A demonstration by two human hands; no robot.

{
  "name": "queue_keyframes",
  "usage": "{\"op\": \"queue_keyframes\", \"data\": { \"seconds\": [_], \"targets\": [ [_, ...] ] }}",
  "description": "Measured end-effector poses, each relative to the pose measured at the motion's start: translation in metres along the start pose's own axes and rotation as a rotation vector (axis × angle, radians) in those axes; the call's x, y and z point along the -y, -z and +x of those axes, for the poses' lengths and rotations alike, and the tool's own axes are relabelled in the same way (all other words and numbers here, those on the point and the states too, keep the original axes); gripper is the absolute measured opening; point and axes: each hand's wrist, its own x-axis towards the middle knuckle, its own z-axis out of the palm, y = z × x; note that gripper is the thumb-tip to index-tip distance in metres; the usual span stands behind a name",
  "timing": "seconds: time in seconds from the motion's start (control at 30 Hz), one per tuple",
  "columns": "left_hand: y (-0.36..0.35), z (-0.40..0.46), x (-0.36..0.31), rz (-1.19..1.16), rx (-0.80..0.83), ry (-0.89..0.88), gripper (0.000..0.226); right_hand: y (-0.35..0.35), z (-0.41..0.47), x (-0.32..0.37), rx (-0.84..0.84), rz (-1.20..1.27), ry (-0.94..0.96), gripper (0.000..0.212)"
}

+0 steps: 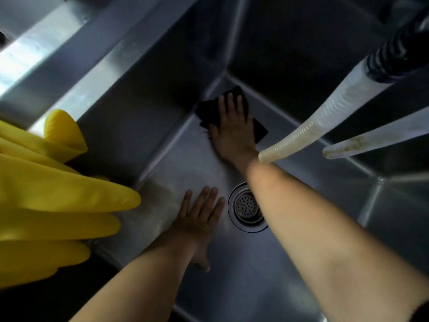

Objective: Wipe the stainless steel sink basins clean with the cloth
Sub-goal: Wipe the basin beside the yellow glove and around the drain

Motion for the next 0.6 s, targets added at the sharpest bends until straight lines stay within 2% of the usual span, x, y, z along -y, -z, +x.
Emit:
{"op": "queue_keyframes", "data": {
  "seconds": [0.1, 0.17, 0.23, 0.33, 0.43, 0.6],
  "targets": [
    [0.002, -0.001, -0.001, 0.006, -0.002, 0.002, 0.142, 0.002, -0.017, -0.047, 0.018, 0.082, -0.193, 0.075],
    [0.003, -0.002, -0.001, 0.006, 0.000, 0.000, 0.140, 0.006, -0.039, -0.075, 0.012, 0.000, -0.237, 0.083],
    [0.004, -0.003, -0.001, 0.007, 0.003, -0.003, 0.139, 0.004, -0.059, -0.094, 0.028, -0.058, -0.305, 0.073],
    [0.003, -0.002, -0.001, 0.008, -0.005, -0.004, 0.140, -0.004, -0.079, -0.102, 0.014, -0.029, -0.582, 0.072],
    [0.001, -0.001, 0.000, 0.008, -0.012, -0.010, 0.142, -0.007, -0.073, -0.081, 0.047, 0.078, -0.855, 0.077],
    [0.001, 0.000, 0.002, 0.024, -0.008, -0.013, 0.141, -0.003, -0.037, -0.008, -0.013, 0.232, -0.790, 0.076]
  ]
}}
